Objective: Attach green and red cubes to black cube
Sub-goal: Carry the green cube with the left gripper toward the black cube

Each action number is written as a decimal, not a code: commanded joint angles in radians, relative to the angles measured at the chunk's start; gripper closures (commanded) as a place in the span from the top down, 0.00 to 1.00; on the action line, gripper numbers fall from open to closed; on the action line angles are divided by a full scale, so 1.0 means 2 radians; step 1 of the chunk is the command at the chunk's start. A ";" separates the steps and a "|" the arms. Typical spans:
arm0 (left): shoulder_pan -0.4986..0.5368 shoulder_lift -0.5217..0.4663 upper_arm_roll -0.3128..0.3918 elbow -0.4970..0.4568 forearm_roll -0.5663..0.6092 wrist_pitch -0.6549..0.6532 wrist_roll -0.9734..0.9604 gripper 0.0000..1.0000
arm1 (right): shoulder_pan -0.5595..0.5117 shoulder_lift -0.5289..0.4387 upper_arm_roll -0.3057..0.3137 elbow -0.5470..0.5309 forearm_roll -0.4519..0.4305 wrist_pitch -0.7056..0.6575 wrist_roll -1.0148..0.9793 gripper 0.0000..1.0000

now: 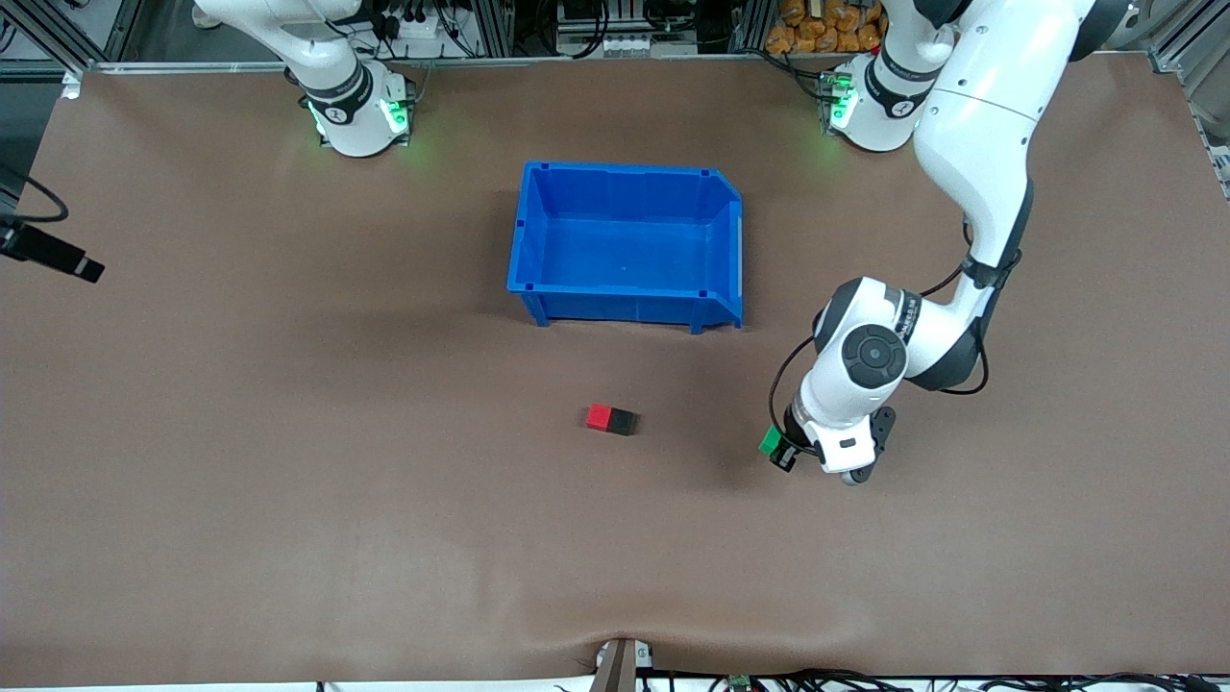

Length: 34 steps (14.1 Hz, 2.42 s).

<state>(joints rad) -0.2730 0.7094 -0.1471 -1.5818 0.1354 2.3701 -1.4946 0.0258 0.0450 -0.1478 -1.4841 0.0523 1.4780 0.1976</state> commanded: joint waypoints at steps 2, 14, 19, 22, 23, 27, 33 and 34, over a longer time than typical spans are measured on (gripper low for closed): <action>-0.033 0.040 0.002 0.072 0.002 -0.044 -0.073 0.00 | -0.020 -0.048 0.029 -0.080 -0.015 0.034 -0.037 1.00; -0.106 0.093 0.003 0.147 -0.035 -0.043 -0.226 0.00 | -0.027 -0.041 0.047 -0.061 -0.036 0.030 -0.039 1.00; -0.129 0.110 0.007 0.165 -0.035 -0.040 -0.294 0.00 | -0.031 -0.024 0.049 -0.022 -0.031 0.020 -0.036 1.00; -0.146 0.128 0.014 0.180 -0.035 -0.031 -0.317 0.00 | -0.032 -0.022 0.048 -0.011 -0.029 0.005 -0.036 1.00; -0.153 0.132 0.020 0.183 -0.035 -0.030 -0.323 0.00 | -0.032 -0.022 0.048 -0.011 -0.029 0.005 -0.036 1.00; -0.173 0.140 0.033 0.184 -0.035 -0.018 -0.351 0.00 | -0.032 -0.022 0.047 -0.010 -0.030 0.002 -0.038 1.00; -0.177 0.131 0.034 0.181 -0.033 -0.051 -0.380 0.00 | -0.029 -0.022 0.047 -0.010 -0.032 0.002 -0.039 1.00; -0.177 0.126 0.034 0.181 -0.032 -0.070 -0.379 0.00 | -0.029 -0.022 0.047 -0.010 -0.032 0.001 -0.038 1.00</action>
<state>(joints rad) -0.6090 0.9646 -0.0967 -1.2367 0.0814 2.2998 -2.2310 -0.0116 -0.0106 -0.0723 -1.5299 -0.0030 1.4993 0.1317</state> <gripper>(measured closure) 0.608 0.000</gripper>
